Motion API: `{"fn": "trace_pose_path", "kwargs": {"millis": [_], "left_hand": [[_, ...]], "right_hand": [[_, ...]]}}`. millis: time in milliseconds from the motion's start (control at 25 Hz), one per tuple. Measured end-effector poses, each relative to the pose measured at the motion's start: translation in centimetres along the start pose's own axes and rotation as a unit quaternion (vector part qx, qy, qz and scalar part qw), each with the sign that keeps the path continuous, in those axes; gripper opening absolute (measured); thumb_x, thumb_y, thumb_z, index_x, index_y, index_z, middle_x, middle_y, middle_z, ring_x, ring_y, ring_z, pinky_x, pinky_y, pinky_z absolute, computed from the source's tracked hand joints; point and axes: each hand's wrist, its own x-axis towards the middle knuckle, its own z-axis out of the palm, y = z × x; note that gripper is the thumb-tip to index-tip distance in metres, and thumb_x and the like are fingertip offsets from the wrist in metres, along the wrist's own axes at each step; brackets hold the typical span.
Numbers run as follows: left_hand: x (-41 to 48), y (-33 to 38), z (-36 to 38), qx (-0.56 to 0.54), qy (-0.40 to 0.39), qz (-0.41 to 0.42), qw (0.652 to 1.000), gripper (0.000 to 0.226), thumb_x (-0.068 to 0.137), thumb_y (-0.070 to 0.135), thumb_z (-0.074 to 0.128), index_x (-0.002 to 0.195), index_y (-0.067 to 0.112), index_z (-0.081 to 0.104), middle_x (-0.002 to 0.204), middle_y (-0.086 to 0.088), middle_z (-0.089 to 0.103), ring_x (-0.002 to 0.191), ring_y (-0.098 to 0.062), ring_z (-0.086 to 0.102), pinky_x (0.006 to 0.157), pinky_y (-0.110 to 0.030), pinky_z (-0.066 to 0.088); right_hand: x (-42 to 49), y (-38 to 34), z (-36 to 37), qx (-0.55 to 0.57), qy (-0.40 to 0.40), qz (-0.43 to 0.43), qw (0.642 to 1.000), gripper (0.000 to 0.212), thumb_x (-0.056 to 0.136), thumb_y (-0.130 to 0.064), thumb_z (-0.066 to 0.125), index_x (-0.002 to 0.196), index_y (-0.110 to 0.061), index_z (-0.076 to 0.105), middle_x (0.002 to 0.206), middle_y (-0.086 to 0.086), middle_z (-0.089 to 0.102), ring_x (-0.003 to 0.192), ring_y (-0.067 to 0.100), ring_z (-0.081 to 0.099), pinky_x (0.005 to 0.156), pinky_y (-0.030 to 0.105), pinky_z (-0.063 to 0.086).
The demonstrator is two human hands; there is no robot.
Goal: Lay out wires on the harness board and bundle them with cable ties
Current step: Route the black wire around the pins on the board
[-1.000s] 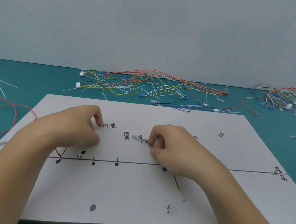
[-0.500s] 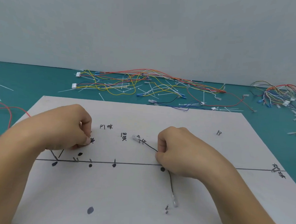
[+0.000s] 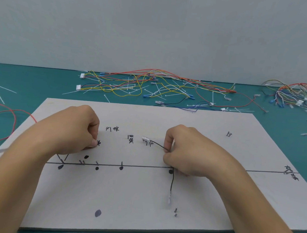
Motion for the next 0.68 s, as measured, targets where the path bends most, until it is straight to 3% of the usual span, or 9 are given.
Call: {"fn": "trace_pose_path", "kwargs": {"millis": [120, 280, 440, 600, 680], "left_hand": [[-0.1, 0.8, 0.4, -0.022, 0.012, 0.013, 1.000, 0.024, 0.078, 0.017, 0.085, 0.062, 0.019, 0.067, 0.059, 0.006, 0.068, 0.063, -0.013, 0.064, 0.054, -0.025, 0.042], [-0.2, 3.5, 2.6, -0.080, 0.029, 0.056, 0.995, 0.024, 0.083, 0.021, 0.082, 0.068, 0.020, 0.063, 0.076, 0.004, 0.068, 0.071, -0.013, 0.063, 0.057, -0.024, 0.043], [0.0, 3.7, 3.0, -0.093, 0.010, 0.083, 0.992, 0.021, 0.085, 0.024, 0.080, 0.071, 0.022, 0.066, 0.070, 0.008, 0.065, 0.067, -0.010, 0.062, 0.056, -0.025, 0.040], [0.3, 2.8, 2.2, -0.128, -0.033, 0.092, 0.987, 0.015, 0.086, 0.026, 0.080, 0.073, 0.025, 0.072, 0.064, 0.012, 0.071, 0.064, -0.008, 0.068, 0.067, -0.033, 0.058], [0.4, 2.6, 2.0, -0.139, -0.048, 0.099, 0.984, 0.014, 0.087, 0.031, 0.079, 0.076, 0.025, 0.074, 0.067, 0.012, 0.073, 0.065, -0.010, 0.070, 0.070, -0.035, 0.060]], "right_hand": [[-0.1, 0.8, -0.7, -0.029, 0.001, 0.014, 0.999, 0.009, 0.079, -0.019, 0.061, 0.084, -0.026, 0.059, 0.086, -0.003, 0.067, 0.063, 0.016, 0.066, 0.050, 0.024, 0.047], [-0.5, 3.2, -3.1, -0.056, -0.015, 0.065, 0.996, 0.011, 0.076, -0.013, 0.058, 0.083, -0.021, 0.062, 0.066, 0.001, 0.074, 0.045, 0.015, 0.065, 0.046, 0.025, 0.049], [-0.3, 3.9, -3.8, -0.049, -0.026, 0.086, 0.995, 0.014, 0.079, -0.012, 0.052, 0.082, -0.020, 0.064, 0.059, 0.001, 0.073, 0.042, 0.014, 0.061, 0.043, 0.022, 0.046], [0.0, 4.0, -4.0, -0.037, 0.042, 0.066, 0.996, 0.014, 0.079, -0.014, 0.060, 0.072, -0.022, 0.069, 0.054, -0.008, 0.069, 0.040, 0.007, 0.061, 0.042, 0.019, 0.041], [-0.1, 4.1, -4.0, -0.008, 0.042, 0.048, 0.998, 0.013, 0.082, -0.015, 0.067, 0.072, -0.023, 0.070, 0.058, -0.006, 0.070, 0.046, 0.008, 0.064, 0.047, 0.023, 0.044]]}}
